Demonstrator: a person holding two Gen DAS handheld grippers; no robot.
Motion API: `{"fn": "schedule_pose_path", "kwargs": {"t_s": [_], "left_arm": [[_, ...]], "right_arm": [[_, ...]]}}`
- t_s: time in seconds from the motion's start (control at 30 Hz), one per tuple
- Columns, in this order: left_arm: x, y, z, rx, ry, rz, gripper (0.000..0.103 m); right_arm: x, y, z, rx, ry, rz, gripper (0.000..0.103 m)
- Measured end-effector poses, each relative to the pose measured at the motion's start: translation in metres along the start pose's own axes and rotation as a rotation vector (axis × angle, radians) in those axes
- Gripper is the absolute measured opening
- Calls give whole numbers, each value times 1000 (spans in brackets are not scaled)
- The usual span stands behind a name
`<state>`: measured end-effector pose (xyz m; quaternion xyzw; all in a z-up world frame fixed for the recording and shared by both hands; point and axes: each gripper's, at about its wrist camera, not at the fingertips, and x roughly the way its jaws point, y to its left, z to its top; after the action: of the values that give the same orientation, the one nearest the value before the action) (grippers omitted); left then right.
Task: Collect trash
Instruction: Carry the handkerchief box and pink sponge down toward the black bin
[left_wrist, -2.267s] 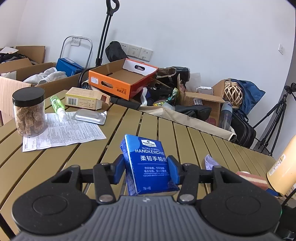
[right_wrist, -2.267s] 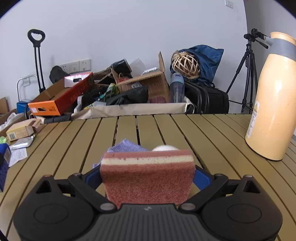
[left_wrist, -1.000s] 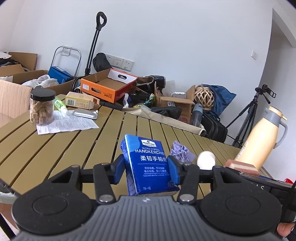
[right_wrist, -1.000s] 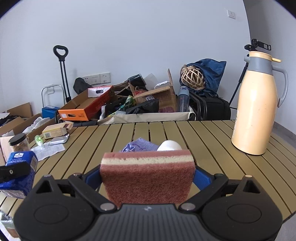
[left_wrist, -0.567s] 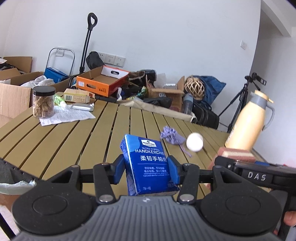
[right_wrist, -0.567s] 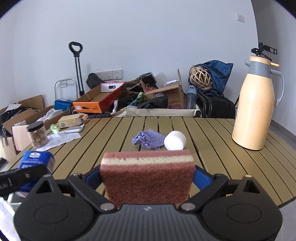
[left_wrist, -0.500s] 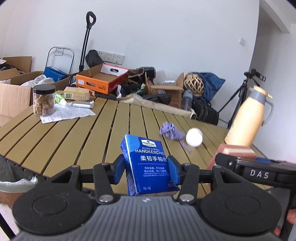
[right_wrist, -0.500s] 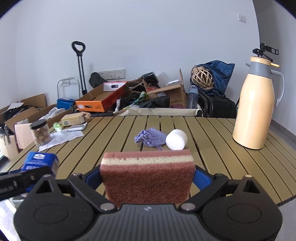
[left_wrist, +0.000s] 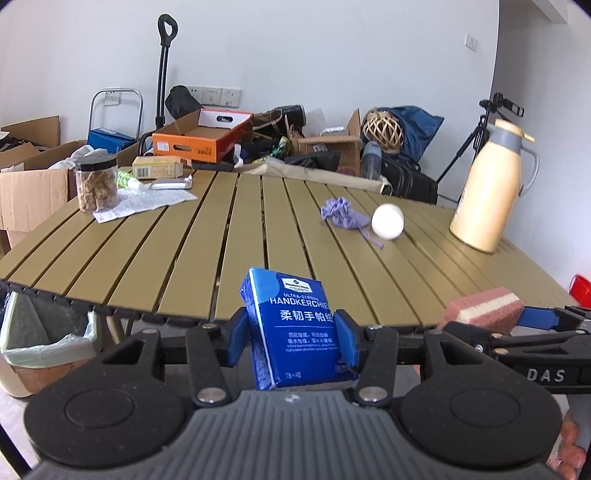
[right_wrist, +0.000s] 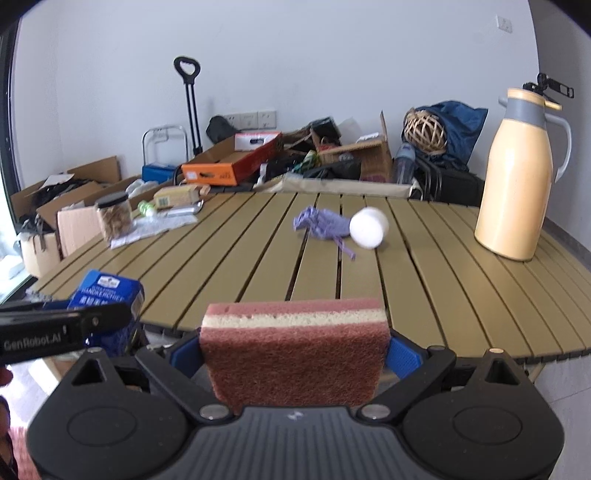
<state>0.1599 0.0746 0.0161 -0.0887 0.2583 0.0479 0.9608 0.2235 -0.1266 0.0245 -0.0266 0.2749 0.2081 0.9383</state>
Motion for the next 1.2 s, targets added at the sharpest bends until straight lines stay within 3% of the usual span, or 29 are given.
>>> {"fn": "schedule_pose_path", "kwargs": {"t_s": [0.3, 0.63, 1.2], "left_arm": [[-1, 2, -37, 34, 81, 3, 50], [30, 5, -68, 51, 208, 24, 50], [97, 27, -93, 33, 368, 116, 50]], "right_arm": [[5, -6, -45, 1, 107, 15, 98], [35, -13, -88, 14, 236, 44, 98], [114, -9, -114, 2, 421, 118, 98]]}}
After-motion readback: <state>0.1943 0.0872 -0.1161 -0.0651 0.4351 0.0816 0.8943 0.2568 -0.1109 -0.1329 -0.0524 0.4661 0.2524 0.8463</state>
